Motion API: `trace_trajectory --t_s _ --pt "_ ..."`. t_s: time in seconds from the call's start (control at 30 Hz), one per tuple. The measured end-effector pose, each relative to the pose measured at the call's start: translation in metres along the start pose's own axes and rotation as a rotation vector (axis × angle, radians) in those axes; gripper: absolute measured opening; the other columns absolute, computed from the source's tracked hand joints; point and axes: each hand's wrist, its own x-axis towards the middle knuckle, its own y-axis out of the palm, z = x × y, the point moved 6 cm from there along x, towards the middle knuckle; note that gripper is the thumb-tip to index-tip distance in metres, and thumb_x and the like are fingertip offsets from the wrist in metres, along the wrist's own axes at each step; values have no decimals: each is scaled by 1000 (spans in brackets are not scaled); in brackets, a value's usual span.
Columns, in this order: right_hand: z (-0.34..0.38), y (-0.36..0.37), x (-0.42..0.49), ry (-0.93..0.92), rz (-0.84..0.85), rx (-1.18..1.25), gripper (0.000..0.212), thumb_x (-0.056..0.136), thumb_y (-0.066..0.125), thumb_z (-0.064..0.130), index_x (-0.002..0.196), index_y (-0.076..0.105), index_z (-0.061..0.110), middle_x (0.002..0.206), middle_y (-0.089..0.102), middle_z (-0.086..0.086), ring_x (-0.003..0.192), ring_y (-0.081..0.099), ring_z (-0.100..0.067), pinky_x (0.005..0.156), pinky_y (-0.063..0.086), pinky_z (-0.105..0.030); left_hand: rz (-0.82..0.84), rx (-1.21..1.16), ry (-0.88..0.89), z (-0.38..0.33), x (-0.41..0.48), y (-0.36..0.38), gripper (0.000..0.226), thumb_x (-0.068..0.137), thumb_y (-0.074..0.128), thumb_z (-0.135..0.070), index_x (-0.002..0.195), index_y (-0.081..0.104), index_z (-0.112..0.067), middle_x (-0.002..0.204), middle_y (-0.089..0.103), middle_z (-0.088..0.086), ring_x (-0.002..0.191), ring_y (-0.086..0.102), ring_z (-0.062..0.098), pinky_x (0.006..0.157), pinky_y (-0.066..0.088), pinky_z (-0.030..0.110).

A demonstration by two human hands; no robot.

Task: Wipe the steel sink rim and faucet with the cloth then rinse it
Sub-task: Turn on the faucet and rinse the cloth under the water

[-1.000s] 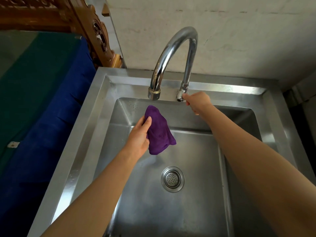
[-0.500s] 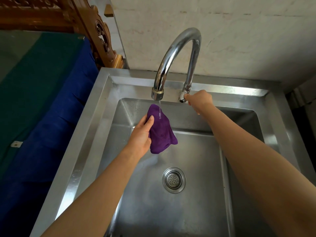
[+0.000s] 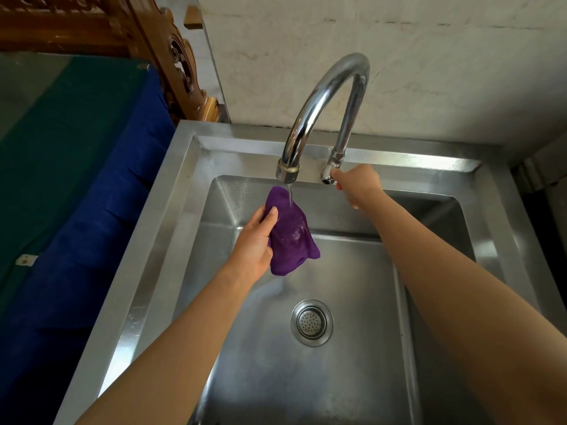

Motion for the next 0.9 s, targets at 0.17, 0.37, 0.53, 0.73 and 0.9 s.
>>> trace_trajectory --t_s 0.17,0.37,0.53,0.73,0.9 --pt "-5 2 -14 3 37 263 45 91 48 44 61 58 11 53 43 -1 45 38 -17 46 36 -27 5 8 -5 2 1 -1 34 95 47 -17 129 51 -14 107 66 2 98 63 14 88 52 33" --pt "-31 35 -59 -81 201 351 65 96 17 54 105 64 10 84 68 -4 77 62 -12 71 50 -25 -7 -34 -13 3 3 1 27 96 45 -15 121 56 -15 97 70 -1 88 67 11 79 56 29" --pt "-50 67 -91 -230 449 399 22 94 49 32 106 62 19 94 67 3 86 62 -8 75 49 -10 -72 -77 -36 9 9 -3 25 95 43 -7 119 52 -7 107 62 13 95 61 23 82 52 39" --pt "-33 57 -87 -303 233 437 19 94 52 22 111 56 16 98 63 -2 90 63 -18 79 54 -30 -151 99 32 -2 13 -4 42 88 55 -11 125 44 -29 109 62 -2 94 62 17 84 50 40" --pt "-5 65 -94 -406 88 428 13 92 54 30 97 56 19 78 60 11 72 57 -2 64 46 -13 -253 469 138 -6 12 6 15 92 51 -37 84 52 -24 85 60 -3 78 57 12 64 45 24"
